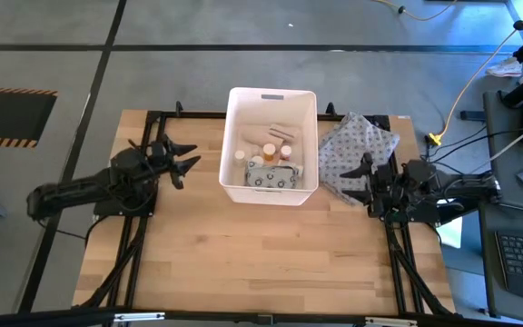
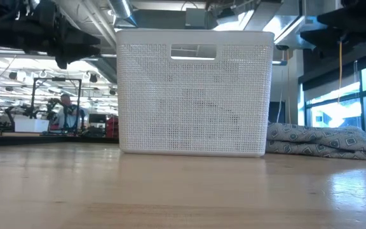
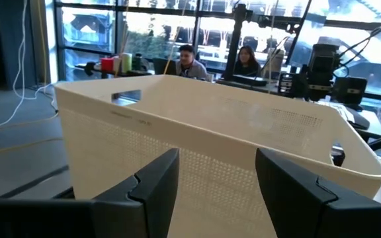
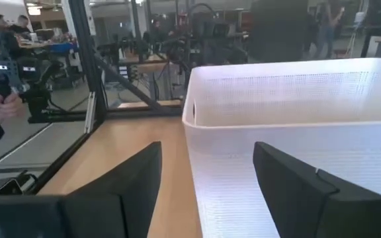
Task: Pick & place medical supplies in basket/bin
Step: Return to Home Position
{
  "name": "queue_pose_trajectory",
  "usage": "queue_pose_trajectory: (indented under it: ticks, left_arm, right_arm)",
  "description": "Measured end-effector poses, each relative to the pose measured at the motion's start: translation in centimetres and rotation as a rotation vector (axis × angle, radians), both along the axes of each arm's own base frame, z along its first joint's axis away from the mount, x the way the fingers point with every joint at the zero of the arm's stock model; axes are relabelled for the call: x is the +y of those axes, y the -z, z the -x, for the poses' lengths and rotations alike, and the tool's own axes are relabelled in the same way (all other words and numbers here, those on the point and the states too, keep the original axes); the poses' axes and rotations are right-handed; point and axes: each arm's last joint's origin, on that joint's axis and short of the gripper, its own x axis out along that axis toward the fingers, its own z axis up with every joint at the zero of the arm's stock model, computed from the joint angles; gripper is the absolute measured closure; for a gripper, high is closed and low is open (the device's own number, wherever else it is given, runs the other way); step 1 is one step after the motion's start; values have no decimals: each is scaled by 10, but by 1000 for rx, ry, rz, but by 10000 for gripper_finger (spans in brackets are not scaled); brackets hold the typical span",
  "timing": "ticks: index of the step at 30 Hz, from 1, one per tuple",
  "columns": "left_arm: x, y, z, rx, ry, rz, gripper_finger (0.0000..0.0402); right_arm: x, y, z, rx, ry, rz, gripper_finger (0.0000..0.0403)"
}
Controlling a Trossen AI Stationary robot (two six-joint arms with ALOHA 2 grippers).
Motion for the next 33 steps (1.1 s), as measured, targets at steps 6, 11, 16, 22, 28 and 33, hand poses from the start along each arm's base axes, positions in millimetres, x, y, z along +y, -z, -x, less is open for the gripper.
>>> queue_pose_trajectory:
  ticks: [6, 11, 16, 22, 28, 33]
  left_arm:
    - [5, 2, 3, 26, -20, -2, 208]
    - [6, 2, 5, 15, -30, -3, 208]
    - [5, 1, 7, -3, -6, -2, 208]
    - [6, 16, 4, -25, 12, 2, 208]
    - [9, 30, 5, -40, -42, 22, 208]
    - [11, 35, 6, 4, -45, 26, 208]
  right_arm:
    - [-1, 16, 5, -29, 28, -4, 163]
    - [-1, 20, 6, -33, 34, 3, 163]
    - [-2, 27, 3, -47, 62, -4, 163]
    - [-2, 42, -3, -73, 63, -10, 163]
    - [-2, 48, -4, -74, 62, -33, 163]
    - [-2, 51, -5, -45, 69, -11, 163]
